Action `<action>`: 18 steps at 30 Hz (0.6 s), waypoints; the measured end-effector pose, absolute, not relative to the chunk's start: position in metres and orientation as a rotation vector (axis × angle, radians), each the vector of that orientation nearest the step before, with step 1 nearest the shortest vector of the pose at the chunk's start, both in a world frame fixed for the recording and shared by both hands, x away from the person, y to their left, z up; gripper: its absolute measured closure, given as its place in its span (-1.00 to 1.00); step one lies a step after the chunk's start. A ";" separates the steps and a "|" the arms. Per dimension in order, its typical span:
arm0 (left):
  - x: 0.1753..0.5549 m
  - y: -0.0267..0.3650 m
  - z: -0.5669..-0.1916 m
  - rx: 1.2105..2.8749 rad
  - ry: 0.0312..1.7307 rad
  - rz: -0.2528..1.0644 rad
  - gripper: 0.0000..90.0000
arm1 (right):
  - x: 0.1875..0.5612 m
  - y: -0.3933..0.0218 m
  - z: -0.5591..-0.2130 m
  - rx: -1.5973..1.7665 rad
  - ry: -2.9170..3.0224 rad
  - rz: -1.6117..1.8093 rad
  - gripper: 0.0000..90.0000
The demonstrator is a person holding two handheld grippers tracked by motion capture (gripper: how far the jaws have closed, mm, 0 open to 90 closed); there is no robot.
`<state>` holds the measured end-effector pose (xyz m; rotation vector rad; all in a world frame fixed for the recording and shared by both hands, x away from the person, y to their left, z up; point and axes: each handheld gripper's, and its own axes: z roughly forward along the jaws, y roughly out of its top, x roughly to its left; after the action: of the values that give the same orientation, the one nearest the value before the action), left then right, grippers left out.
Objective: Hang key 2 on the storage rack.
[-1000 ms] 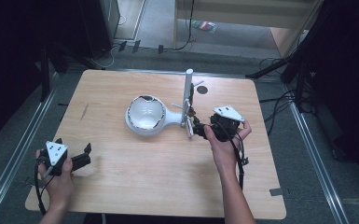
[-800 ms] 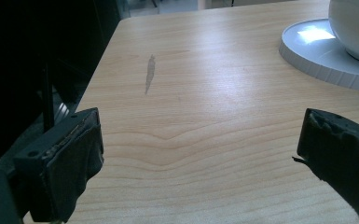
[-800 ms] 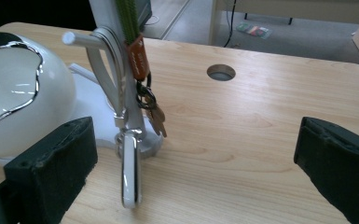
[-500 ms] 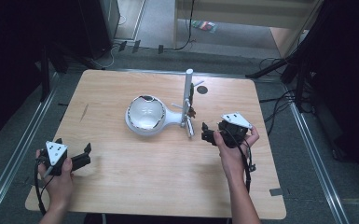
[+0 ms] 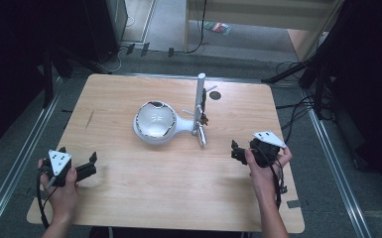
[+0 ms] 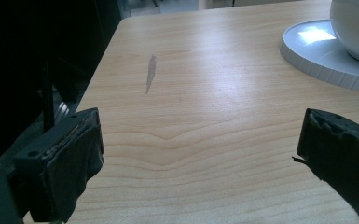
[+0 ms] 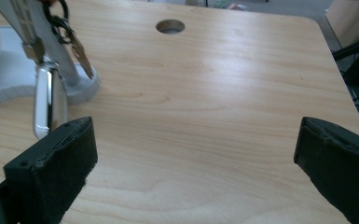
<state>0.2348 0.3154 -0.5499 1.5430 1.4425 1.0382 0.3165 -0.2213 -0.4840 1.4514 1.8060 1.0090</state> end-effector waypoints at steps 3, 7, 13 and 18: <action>0.235 0.315 -0.550 1.543 1.444 1.039 -0.99 | 0.312 -0.234 -0.490 1.459 1.801 0.984 -1.00; 0.235 0.316 -0.550 1.541 1.446 1.039 -0.99 | 0.306 -0.249 -0.499 1.472 1.808 0.955 -1.00; 0.235 0.315 -0.550 1.538 1.450 1.040 -0.99 | 0.296 -0.270 -0.511 1.499 1.803 0.946 -1.00; 0.235 0.316 -0.550 1.539 1.451 1.045 -0.99 | 0.288 -0.283 -0.519 1.508 1.807 0.936 -1.00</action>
<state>0.2349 0.3158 -0.5499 1.5386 1.4507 1.0446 0.2882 -0.2828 -0.5188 1.5081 1.8066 0.9365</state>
